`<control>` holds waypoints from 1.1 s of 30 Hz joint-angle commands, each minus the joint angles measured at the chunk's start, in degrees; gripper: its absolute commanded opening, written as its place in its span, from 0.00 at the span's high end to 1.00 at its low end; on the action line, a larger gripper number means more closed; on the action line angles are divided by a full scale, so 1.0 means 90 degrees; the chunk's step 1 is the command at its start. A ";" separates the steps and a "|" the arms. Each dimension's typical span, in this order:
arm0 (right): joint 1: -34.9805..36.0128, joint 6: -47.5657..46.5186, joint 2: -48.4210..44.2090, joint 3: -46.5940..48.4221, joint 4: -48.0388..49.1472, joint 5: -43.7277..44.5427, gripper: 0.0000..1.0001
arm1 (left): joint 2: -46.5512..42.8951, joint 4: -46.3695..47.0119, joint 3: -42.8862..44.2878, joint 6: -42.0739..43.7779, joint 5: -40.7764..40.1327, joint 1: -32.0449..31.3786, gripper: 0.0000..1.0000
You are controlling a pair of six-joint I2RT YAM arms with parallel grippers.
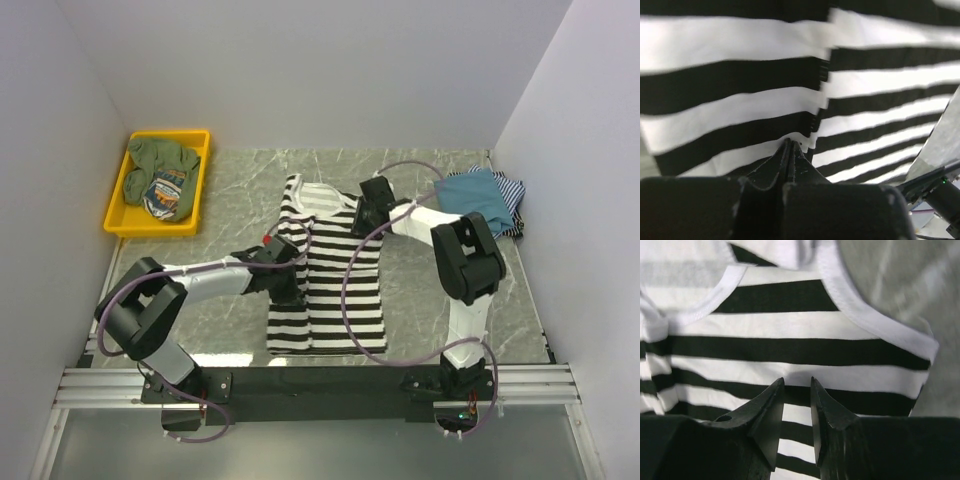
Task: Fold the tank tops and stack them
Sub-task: Fold the tank top
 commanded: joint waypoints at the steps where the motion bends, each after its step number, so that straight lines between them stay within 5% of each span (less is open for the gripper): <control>1: 0.0037 0.0308 -0.0585 -0.0856 -0.0075 0.0081 0.64 | -0.0167 -0.0932 -0.0170 0.0608 -0.0237 0.0624 0.99; 8: 0.0806 0.0923 -0.1698 -0.2351 0.0658 -0.0028 0.64 | -0.0216 -0.1176 -0.0043 0.0961 -0.0403 0.1562 0.99; 14: 0.0536 0.0817 -0.2089 -0.2207 0.0639 0.0459 0.61 | -0.0840 -0.1372 0.0055 0.1244 -0.0481 0.1651 0.99; 20: 0.0466 0.0475 -0.1828 -0.1172 0.0210 0.0880 0.58 | -0.1602 -0.1753 0.0669 0.1625 -0.0608 0.1095 0.90; 27: 0.0437 0.0455 -0.1182 -0.0653 0.0063 0.0852 0.58 | -0.1350 -0.1207 0.0525 0.1178 0.0152 -0.0417 0.97; 33: 0.0369 0.0474 -0.0850 -0.0614 0.0033 0.0861 0.59 | -0.1057 -0.0426 -0.0139 0.0747 0.0358 -0.0965 0.99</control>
